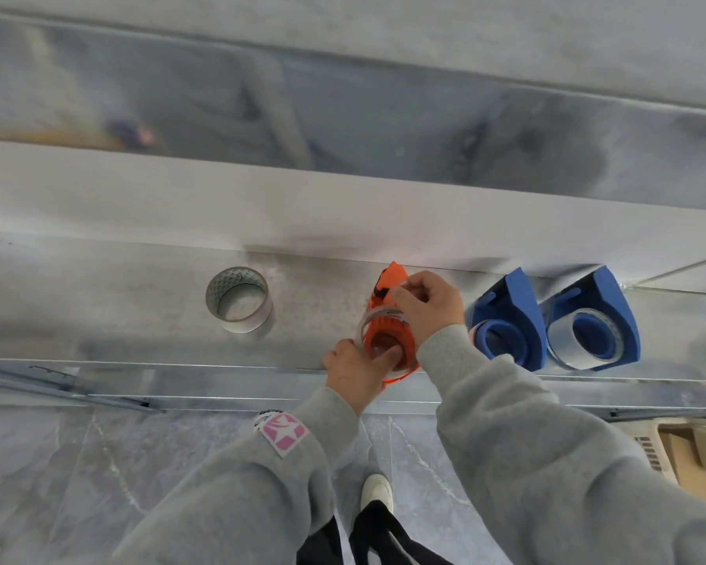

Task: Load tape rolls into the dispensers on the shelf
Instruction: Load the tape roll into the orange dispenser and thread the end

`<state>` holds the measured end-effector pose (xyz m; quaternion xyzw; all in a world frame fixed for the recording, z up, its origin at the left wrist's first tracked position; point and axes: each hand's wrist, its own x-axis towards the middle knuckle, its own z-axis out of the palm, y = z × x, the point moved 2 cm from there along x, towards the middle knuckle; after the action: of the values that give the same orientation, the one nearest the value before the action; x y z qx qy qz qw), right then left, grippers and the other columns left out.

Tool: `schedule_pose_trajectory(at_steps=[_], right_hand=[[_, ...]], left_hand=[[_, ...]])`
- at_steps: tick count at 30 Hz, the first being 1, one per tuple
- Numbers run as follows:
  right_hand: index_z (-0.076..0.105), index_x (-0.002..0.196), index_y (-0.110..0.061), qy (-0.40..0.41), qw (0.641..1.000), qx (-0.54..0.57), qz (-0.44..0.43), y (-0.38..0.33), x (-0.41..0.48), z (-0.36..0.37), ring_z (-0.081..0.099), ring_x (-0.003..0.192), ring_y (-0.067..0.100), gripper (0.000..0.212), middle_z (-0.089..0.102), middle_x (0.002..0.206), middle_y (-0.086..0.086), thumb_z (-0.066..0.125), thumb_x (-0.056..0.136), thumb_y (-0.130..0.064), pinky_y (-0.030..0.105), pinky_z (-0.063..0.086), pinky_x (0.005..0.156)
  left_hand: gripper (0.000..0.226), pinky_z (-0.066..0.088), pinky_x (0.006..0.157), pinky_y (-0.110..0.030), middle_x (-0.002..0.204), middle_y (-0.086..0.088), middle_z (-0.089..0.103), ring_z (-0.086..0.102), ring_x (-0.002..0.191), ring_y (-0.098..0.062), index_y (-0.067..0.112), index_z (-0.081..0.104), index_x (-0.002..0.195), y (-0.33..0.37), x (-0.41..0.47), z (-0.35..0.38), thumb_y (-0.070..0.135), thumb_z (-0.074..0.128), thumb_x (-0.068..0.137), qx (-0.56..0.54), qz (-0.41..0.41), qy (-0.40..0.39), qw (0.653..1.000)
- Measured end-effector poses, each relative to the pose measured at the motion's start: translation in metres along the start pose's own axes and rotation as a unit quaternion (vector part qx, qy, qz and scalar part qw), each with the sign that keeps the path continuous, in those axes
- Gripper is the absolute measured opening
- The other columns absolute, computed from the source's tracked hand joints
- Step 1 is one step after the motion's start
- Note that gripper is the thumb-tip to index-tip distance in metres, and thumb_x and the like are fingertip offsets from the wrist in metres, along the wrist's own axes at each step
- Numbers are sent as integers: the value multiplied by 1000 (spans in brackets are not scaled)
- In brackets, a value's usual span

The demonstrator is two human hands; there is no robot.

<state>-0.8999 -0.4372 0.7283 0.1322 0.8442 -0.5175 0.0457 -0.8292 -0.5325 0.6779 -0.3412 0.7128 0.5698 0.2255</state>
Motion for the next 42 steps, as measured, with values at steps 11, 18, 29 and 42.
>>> schedule_pose_trajectory(at_steps=[11,18,29,42], right_hand=[[64,70,-23,23,994,79,72,14,-4,-21,63,73,19,10,66,75,-2,70,74,-18,26,52,60],[64,66,-14,49,992,80,87,13,-7,-34,55,60,12,12,60,68,-2,69,76,-11,14,44,46],[63,59,-14,-44,984,156,69,7,-22,-47,65,80,10,20,70,100,-5,72,73,-3,37,51,90],[64,64,-7,-108,983,150,-13,-35,-41,-64,70,83,26,17,72,95,4,68,74,7,39,59,75]], left_hand=[[48,57,78,-27,105,-6,72,68,97,-23,18,64,110,7,-6,-5,21,85,67,-191,120,-104,969],[66,57,66,-32,83,-6,74,68,74,-22,14,70,89,-5,-10,-11,59,85,42,-274,123,-128,945],[40,46,57,-33,65,-9,56,51,60,-21,5,63,73,7,-61,-50,38,78,57,-174,269,-93,943],[47,51,54,-20,69,-5,70,66,60,-14,4,70,83,28,-109,-63,39,80,54,-94,249,-161,950]])
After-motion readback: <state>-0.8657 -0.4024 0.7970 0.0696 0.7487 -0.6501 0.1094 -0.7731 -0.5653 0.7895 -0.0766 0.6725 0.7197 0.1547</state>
